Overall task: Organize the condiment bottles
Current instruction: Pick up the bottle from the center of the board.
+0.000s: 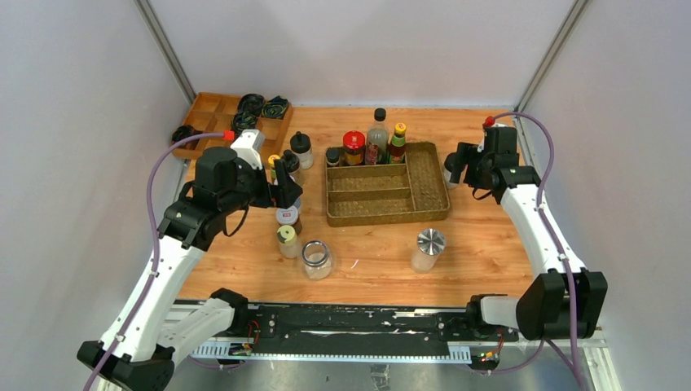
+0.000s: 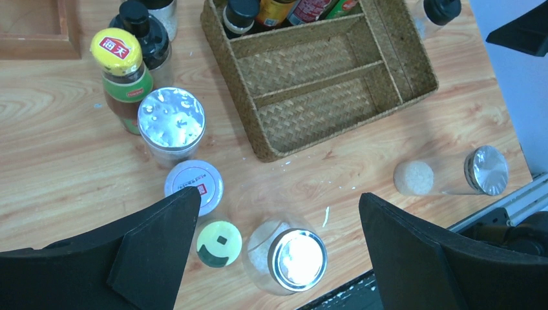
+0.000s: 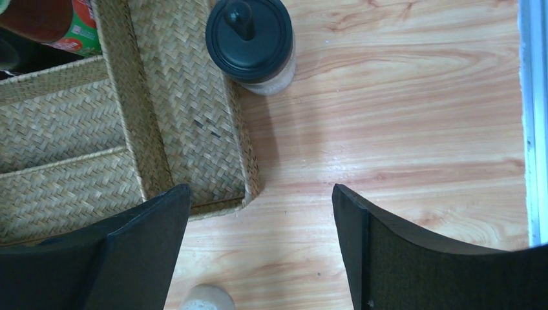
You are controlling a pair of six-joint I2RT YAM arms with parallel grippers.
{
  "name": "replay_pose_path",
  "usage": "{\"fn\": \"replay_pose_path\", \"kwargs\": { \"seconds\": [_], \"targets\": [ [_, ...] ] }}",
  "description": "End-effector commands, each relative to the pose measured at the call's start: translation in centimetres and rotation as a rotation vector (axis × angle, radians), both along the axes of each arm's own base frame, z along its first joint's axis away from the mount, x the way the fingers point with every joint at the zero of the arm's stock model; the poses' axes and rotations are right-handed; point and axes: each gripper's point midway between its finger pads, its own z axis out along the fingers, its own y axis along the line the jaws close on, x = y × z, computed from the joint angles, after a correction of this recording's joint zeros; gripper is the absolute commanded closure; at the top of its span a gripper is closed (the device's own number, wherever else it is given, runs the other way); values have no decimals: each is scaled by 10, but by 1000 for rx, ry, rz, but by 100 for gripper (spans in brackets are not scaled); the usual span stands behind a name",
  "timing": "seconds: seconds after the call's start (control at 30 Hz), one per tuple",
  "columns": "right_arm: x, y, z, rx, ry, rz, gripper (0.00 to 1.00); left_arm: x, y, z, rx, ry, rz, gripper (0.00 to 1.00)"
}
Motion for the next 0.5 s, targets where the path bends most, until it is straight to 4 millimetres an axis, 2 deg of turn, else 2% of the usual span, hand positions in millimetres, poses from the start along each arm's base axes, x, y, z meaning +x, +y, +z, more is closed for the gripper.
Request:
{"fn": "replay_pose_path", "kwargs": {
  "seconds": [0.0, 0.17, 0.47],
  "targets": [
    [19, 9, -3, 58, -38, 75, 14, -5, -1, -11, 26, 33, -26, 0],
    [42, 13, -22, 69, -26, 105, 13, -6, 0, -16, 46, 48, -29, 0],
    [75, -2, -55, 2, 54, 46, 13, -5, 1, -20, 66, 65, -36, 0]
  ]
}}
